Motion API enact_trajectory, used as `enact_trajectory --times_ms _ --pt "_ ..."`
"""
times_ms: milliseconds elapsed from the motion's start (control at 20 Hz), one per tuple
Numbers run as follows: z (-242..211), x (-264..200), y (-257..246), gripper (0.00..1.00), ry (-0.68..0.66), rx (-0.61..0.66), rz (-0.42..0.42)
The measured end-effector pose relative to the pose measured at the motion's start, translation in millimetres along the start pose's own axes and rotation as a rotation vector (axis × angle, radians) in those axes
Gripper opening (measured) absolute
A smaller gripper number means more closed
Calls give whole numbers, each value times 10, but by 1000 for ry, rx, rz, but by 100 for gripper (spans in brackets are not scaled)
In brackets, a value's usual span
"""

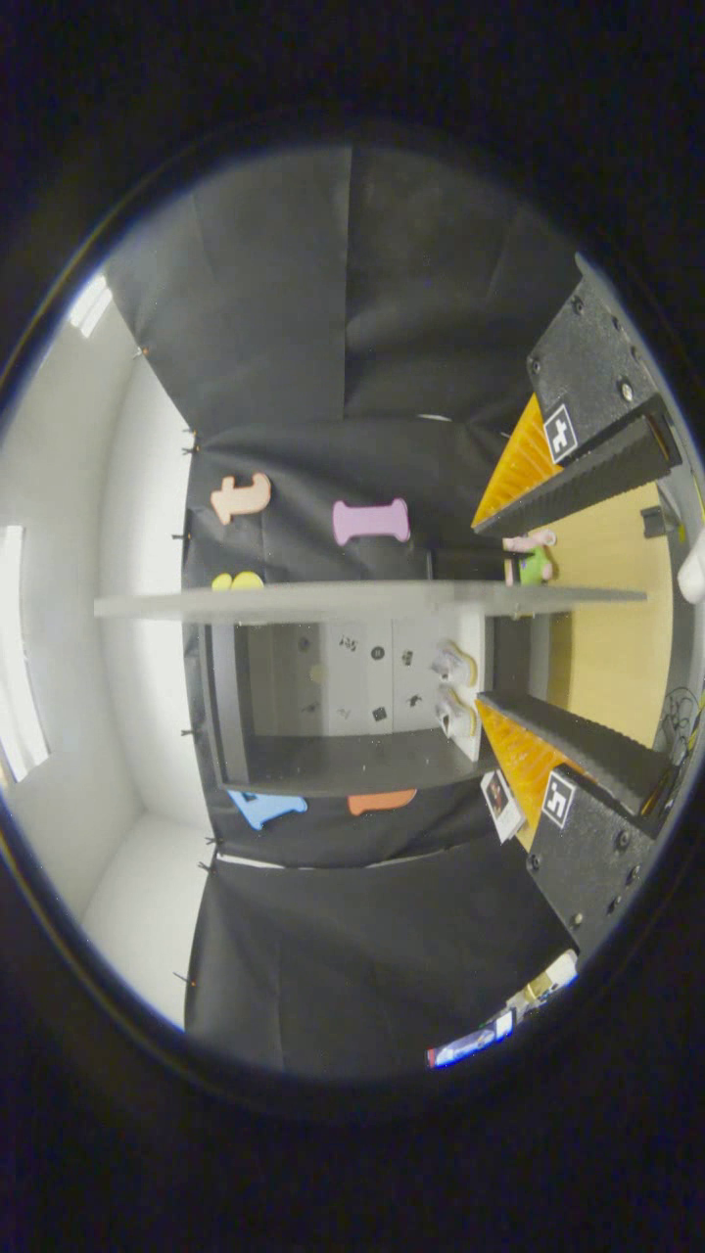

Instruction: Open the shoe cabinet door, grab the shoes and put them into the shoe cabinet, then close the shoe cabinet door.

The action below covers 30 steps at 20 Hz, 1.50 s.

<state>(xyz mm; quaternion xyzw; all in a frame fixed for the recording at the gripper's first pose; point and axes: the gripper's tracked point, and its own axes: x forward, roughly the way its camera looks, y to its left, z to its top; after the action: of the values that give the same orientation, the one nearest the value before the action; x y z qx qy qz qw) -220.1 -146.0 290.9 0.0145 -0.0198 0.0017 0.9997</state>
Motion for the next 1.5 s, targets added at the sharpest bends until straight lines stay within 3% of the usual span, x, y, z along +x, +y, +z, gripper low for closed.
enact_trajectory --times_ms 250,450,1000,1500 --pt "-45 -198 -838 100 9 -6 -76" --pt "-71 69 -1153 100 8 8 -105" --pt "-270 1283 -834 99 66 48 -50" --pt "-160 1310 -644 94 19 -54 -94"
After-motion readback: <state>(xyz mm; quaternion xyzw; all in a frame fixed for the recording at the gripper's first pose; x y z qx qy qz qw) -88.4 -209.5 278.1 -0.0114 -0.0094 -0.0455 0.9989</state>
